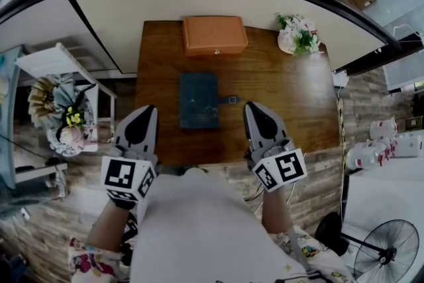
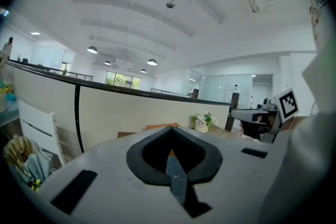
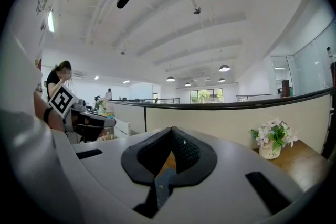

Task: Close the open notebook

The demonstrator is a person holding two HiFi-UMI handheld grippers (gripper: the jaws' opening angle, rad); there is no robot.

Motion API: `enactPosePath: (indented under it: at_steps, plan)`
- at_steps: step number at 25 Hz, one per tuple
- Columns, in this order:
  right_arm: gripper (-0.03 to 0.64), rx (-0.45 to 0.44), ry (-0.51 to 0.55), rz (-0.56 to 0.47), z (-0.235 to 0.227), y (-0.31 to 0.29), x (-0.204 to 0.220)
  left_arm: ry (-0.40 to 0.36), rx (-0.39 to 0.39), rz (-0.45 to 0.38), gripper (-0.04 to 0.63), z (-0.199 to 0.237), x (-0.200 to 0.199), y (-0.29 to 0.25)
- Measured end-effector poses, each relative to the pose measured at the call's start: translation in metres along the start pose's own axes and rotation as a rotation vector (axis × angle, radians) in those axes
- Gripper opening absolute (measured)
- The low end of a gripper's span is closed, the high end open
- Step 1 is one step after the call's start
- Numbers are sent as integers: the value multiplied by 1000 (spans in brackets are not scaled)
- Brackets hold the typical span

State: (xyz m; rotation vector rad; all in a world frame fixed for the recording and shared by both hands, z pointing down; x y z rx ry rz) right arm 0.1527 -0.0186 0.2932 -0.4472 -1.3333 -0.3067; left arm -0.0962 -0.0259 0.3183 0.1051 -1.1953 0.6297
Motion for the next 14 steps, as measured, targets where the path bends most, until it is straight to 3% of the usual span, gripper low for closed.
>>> enactPosePath:
  at_steps: [14]
  plan:
    - [-3,8,3,12,2,3,3,-36,33,8,0,6,3,4]
Point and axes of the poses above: the fingertips, and each gripper's own axes: y backward along the fingers, z to its left, x out of its underside, the point moved 4 cm from there along y, backward along the fingers, and after that the axes turned 12 degrees about y, right-handed, at the moved point
